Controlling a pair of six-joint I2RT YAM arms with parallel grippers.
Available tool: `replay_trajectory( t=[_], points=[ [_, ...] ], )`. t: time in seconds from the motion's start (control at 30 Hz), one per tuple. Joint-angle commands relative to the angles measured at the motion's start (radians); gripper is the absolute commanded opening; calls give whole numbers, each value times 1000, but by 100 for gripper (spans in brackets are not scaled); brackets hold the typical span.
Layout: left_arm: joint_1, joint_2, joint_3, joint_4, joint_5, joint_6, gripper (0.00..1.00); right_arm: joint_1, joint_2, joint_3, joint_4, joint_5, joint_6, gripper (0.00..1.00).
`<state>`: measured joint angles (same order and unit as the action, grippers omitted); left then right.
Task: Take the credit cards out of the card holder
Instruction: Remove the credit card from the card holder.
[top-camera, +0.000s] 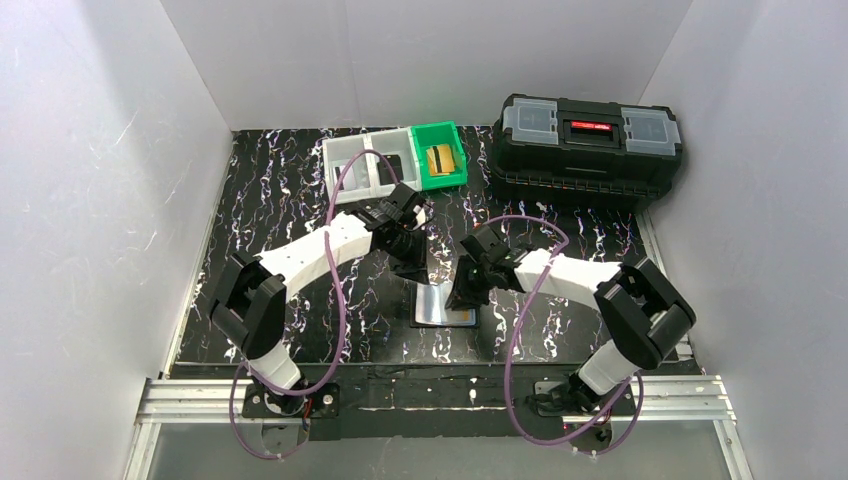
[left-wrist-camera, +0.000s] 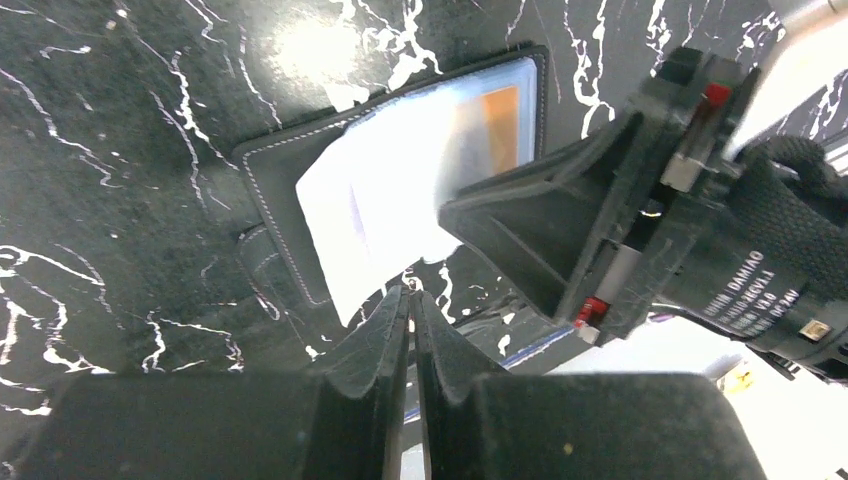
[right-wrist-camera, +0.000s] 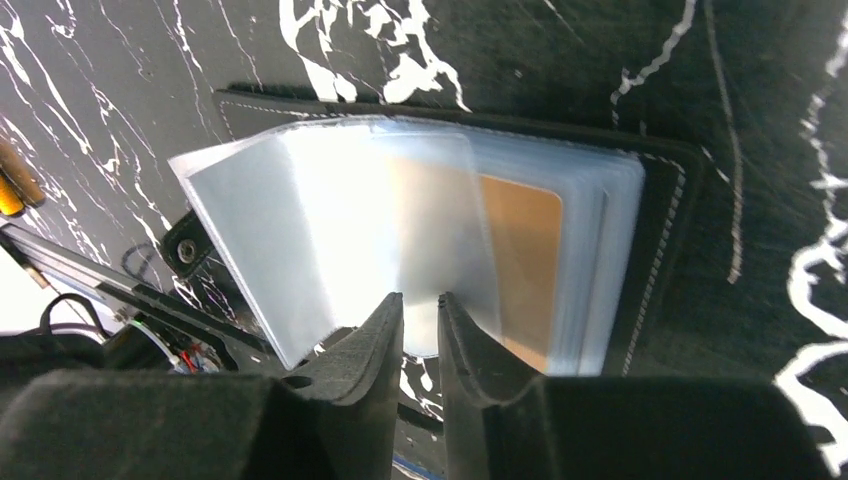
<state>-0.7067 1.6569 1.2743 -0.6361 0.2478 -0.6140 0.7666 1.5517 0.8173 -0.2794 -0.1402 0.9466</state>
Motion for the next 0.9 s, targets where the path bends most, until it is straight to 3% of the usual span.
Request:
replay_trajectory(
  t=[0.0,0.6,0.67,0.87],
  points=[
    [-19,-1,-17,7,38,-27,5,0,79,33,19,-2,-7,26],
    [-18,280,92,67,32,4,1,3,56,4,76,-56,-13,20],
    [-16,281,78,68,13,5,0,3,33,15,49,-44,-22,23],
    [-10,261,30,75,-7,12,0,-12,-66,5,-11,-10,-43,45]
  ],
)
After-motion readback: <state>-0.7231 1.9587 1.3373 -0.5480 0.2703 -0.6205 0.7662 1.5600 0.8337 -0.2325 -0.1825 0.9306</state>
